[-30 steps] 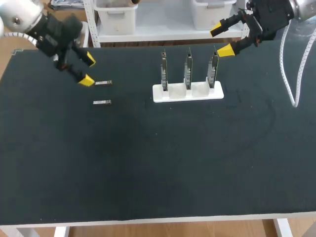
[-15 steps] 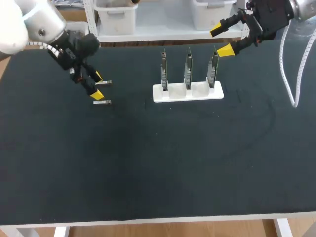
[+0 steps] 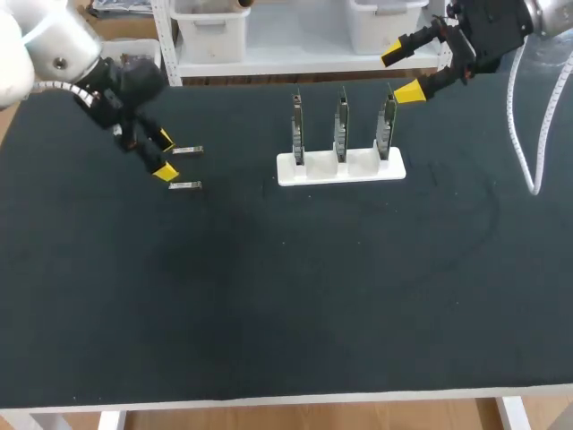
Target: Pick up the optical module with the left hand, and insert it into the network port with the right hand.
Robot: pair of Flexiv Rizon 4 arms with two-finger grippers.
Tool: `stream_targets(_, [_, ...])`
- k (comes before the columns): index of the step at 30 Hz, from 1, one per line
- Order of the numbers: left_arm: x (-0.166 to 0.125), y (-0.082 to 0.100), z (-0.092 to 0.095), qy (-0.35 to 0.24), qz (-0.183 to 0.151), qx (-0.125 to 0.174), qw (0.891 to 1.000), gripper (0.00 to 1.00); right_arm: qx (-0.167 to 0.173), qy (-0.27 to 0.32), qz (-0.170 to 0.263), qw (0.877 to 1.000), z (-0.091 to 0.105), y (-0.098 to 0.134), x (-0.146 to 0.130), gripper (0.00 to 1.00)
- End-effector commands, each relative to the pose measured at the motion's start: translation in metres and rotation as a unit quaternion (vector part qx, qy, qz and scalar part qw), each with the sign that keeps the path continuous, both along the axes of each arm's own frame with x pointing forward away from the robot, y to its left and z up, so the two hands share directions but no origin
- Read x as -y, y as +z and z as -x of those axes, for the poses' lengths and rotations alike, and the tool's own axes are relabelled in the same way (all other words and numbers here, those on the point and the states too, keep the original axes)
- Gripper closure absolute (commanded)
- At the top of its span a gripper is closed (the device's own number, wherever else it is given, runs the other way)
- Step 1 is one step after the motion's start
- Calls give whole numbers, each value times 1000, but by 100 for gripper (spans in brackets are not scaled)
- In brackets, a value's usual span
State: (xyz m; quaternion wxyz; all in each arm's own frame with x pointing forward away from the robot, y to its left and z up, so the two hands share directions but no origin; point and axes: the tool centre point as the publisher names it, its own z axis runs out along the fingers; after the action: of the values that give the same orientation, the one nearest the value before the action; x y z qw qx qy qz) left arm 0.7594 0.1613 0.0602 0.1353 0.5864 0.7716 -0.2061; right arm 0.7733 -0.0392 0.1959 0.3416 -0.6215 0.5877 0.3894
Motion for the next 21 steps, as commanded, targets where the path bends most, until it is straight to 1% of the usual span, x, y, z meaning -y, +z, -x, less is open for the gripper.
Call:
stream_targets(1, [-1, -1, 4, 1, 4, 5, 1000, 0, 1, -1, 1, 1000, 1, 0, 0, 0])
stream_targets(4, [-1, -1, 4, 1, 4, 5, 1000, 0, 1, -1, 1, 1000, 1, 0, 0, 0])
stream_targets(5, [2, 5, -1, -4, -12, 17, 1000, 0, 1, -1, 1, 1000, 1, 0, 0, 0])
stream_targets(6, [4, 14, -7, -18, -20, 25, 999, 0, 1, -1, 1, 1000, 1, 0, 0, 0])
stream_targets(7, [6, 19, -10, -25, -40, 29, 998, 0, 1, -1, 1, 1000, 1, 0, 0, 0])
stream_targets(8, [6, 22, -11, -30, -57, 33, 997, 0, 1, -1, 1, 1000, 1, 0, 0, 0])
stream_targets(10, [5, 24, -11, -32, -69, 30, 997, 0, 1, -1, 1, 1000, 1, 0, 0, 0])
stream_targets(11, [3, 22, -10, -31, -79, 28, 996, 0, 1, -1, 1, 1000, 1, 0, 0, 0])
stream_targets(13, [0, 16, -8, -26, -82, 10, 996, 0, 1, -1, 1, 1000, 1, 0, 0, 0])
stream_targets(15, [-3, 9, -5, -22, -91, 0, 996, 0, 1, -1, 1, 1000, 1, 0, 0, 0])
stream_targets(16, [-5, 5, -4, -19, -86, -6, 996, 0, 1, -1, 1, 1000, 1, 0, 0, 0])
stream_targets(17, [-6, 2, -2, -16, -89, -12, 996, 0, 1, -1, 1, 1000, 1, 0, 0, 0])
stream_targets(20, [-8, -10, 1, -6, -100, -26, 995, 0, 1, -1, 1, 1000, 1, 0, 0, 0])
stream_targets(21, [-8, -14, 3, -3, -100, -26, 995, 0, 1, -1, 1, 1000, 1, 0, 0, 0])
